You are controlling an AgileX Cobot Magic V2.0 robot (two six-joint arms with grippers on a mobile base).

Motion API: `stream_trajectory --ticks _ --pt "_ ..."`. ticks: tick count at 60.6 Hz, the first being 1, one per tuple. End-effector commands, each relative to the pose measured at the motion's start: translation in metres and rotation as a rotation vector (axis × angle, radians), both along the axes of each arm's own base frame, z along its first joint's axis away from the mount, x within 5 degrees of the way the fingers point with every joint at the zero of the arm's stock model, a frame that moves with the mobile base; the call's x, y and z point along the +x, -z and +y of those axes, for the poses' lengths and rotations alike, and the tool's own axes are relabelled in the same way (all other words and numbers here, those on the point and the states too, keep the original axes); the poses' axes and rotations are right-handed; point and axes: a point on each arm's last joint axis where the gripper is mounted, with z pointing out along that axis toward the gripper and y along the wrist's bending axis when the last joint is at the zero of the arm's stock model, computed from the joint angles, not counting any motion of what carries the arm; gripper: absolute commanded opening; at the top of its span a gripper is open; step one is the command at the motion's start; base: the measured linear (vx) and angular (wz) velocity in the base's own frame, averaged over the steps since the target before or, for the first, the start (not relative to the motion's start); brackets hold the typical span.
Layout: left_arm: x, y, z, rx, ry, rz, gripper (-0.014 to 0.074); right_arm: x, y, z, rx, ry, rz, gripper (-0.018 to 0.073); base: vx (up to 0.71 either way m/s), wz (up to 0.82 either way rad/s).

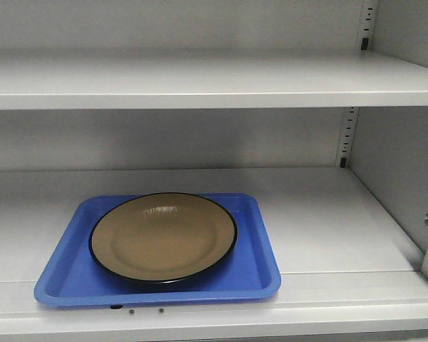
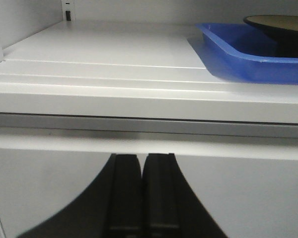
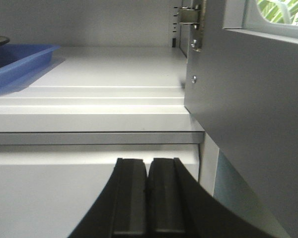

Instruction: Place disk in tray to left cabinet

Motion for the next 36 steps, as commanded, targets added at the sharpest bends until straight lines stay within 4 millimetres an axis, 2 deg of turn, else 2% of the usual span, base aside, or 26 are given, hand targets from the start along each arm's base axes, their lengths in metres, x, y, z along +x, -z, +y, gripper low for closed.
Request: stream_trajectory --ticks 1,36 --pt "0.0008 -0.0009 0.0007 -0.002 -0.009 -0.066 0.0013 0.0 -0.0014 0.0001 0.002 0.003 -0.08 -0.0008 0.0 0.0" --pt "0.0008 -0.0009 0.0007 -0.002 -0.009 -0.066 0.0013 0.0 -0.0014 0.0001 -0.002 0.002 -0.08 -0.0008 0.0 0.0"
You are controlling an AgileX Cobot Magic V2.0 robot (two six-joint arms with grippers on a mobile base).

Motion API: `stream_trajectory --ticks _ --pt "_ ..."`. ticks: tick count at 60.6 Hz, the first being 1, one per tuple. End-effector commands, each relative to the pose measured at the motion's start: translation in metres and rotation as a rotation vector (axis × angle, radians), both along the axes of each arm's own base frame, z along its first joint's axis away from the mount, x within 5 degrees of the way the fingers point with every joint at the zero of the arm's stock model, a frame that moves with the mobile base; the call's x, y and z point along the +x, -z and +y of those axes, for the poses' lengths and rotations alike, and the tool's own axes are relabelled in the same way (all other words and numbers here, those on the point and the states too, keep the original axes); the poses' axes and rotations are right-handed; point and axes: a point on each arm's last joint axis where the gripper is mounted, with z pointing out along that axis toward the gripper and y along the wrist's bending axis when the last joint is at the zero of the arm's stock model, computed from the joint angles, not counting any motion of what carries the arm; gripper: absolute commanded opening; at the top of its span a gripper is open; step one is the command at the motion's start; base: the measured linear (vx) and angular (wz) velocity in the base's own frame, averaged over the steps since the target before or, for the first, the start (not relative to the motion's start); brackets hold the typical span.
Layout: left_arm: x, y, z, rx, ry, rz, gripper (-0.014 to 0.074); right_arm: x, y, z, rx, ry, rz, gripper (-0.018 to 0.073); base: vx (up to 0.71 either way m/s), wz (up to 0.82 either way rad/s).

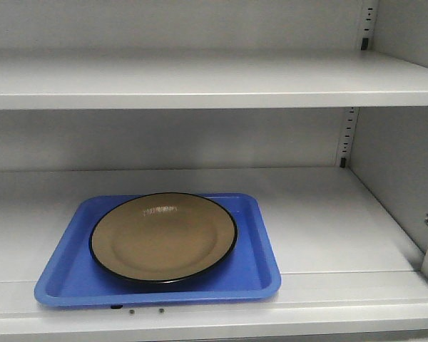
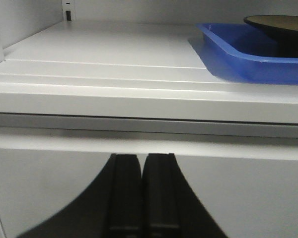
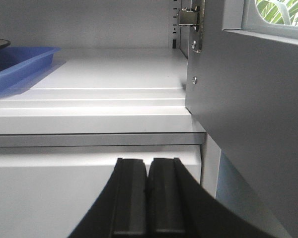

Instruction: Place disk in tray to left cabinet

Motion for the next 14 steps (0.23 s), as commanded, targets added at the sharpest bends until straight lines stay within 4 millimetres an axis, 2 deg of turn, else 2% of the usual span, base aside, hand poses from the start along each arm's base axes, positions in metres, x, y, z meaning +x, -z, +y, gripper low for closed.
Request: stream_trajectory --ticks 1,14 --pt "0.0008 -0.0009 0.0007 -0.002 -0.009 -0.066 0.0013 0.0 -0.0011 0.0001 -0.011 0.002 -0.076 -0.0008 0.0 0.0" --pt "0.0008 -0.0009 0.0007 -0.002 -0.009 -0.066 0.0013 0.0 -0.0011 0.0001 -0.011 0.002 -0.076 -0.0008 0.0 0.0"
